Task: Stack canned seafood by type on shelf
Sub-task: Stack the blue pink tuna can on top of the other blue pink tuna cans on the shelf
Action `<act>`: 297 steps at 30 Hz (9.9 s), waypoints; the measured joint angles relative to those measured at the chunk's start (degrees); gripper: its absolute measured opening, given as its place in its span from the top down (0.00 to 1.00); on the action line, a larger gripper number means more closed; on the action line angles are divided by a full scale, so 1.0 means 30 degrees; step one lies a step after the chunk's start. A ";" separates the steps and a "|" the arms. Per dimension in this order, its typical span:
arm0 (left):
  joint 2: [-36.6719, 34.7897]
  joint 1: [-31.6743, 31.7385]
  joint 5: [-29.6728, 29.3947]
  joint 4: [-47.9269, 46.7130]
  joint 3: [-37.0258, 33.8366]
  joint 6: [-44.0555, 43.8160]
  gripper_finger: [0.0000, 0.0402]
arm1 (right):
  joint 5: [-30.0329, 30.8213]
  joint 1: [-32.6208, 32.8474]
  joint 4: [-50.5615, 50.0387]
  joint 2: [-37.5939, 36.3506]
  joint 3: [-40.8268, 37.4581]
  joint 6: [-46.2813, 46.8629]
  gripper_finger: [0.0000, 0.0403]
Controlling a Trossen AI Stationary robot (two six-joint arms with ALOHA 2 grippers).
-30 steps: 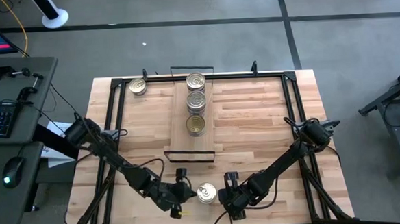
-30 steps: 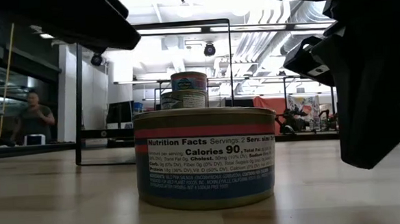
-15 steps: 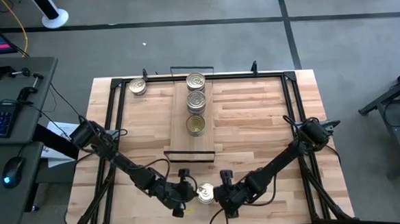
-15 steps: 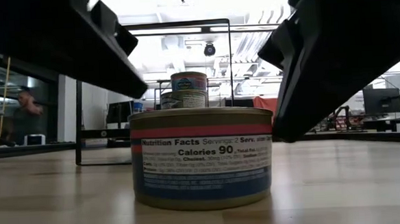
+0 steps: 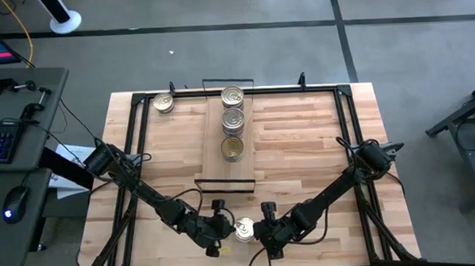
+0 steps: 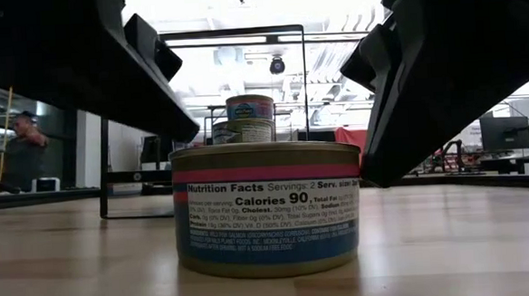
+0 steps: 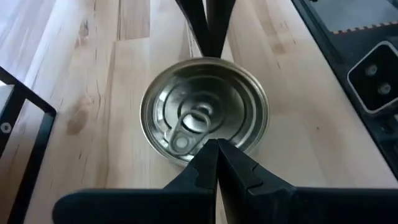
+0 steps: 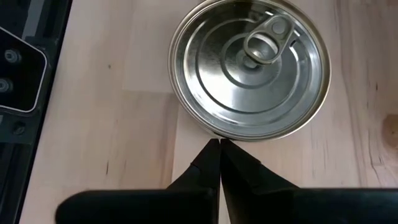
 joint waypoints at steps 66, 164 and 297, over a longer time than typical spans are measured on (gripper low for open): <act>0.1243 -0.0856 -0.0022 0.0108 -0.0044 -0.3569 1.00 | -0.0593 -0.1232 0.1903 -0.0080 0.2535 -0.2665 1.00; -0.7905 -0.3392 -0.3383 -0.7148 -0.0015 -0.6032 1.00 | -0.2107 -0.2693 -0.5027 0.0927 0.4226 0.2501 0.20; -1.6852 0.8448 -0.3140 -1.0828 -0.0015 0.0144 1.00 | -0.4902 -2.0062 1.0679 -0.4109 -0.1530 1.3803 0.54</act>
